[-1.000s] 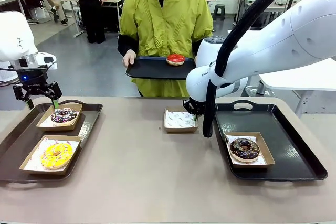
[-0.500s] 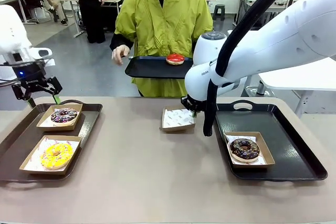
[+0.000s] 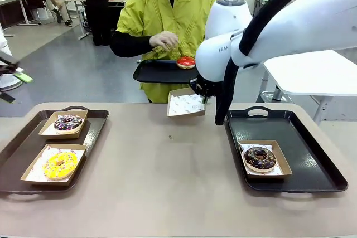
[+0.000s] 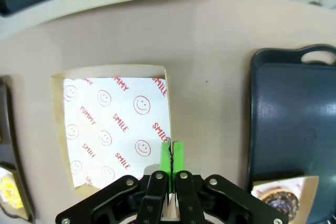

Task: Individually package the donuts and arrange them on the tray.
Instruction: Place the picked Paper togo box on the Handle tray while simultaneously picking up another Paper togo box from the table with the other hand, then place the picked Paper togo box on the Handle tray.

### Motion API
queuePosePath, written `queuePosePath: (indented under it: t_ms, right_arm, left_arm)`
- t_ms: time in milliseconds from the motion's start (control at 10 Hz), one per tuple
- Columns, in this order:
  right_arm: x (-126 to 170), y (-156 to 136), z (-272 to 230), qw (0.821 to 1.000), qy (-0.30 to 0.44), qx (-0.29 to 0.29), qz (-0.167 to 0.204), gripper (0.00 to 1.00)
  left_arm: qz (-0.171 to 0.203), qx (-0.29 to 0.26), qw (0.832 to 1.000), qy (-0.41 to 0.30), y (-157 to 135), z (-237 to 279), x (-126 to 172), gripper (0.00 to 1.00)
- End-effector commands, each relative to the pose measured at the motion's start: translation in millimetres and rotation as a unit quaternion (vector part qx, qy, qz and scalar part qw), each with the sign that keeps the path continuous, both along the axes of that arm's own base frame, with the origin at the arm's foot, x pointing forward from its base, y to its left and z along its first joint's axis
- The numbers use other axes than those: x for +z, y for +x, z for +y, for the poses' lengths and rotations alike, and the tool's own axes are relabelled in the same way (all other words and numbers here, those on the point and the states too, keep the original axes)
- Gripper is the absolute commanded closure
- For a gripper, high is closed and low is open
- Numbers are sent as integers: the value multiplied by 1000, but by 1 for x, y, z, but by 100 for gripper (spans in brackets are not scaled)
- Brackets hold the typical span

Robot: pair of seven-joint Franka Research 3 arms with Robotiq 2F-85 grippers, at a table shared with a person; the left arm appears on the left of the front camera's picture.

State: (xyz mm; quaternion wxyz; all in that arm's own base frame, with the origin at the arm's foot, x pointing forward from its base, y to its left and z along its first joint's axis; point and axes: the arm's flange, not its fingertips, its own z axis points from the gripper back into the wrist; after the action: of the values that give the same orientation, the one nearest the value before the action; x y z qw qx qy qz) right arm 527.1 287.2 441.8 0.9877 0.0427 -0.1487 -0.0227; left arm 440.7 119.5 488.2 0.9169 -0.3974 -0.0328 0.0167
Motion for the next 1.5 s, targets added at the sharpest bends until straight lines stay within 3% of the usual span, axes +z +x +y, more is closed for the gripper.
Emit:
queuePosePath:
  t_ms: [0,300,700,800,900,1400]
  right_arm:
    - [13,23,17,999,-24,-41,16,100]
    - [31,57,20,996,-30,-74,32,100]
    - [23,81,19,995,-30,-78,49,100]
    - [20,82,16,995,-34,-70,63,100]
    - [21,74,15,996,-19,-67,47,100]
    - [21,74,15,996,-19,-67,47,100]
  left_arm:
    - [-18,-20,996,-85,-30,24,-8,0]
    - [-24,28,987,-157,-62,66,-21,0]
    - [-32,85,977,-192,-78,98,-35,0]
    - [-11,69,983,-172,-75,93,-33,0]
    - [-11,69,983,-172,-75,93,-33,0]
    - [-11,69,983,-172,-75,93,-33,0]
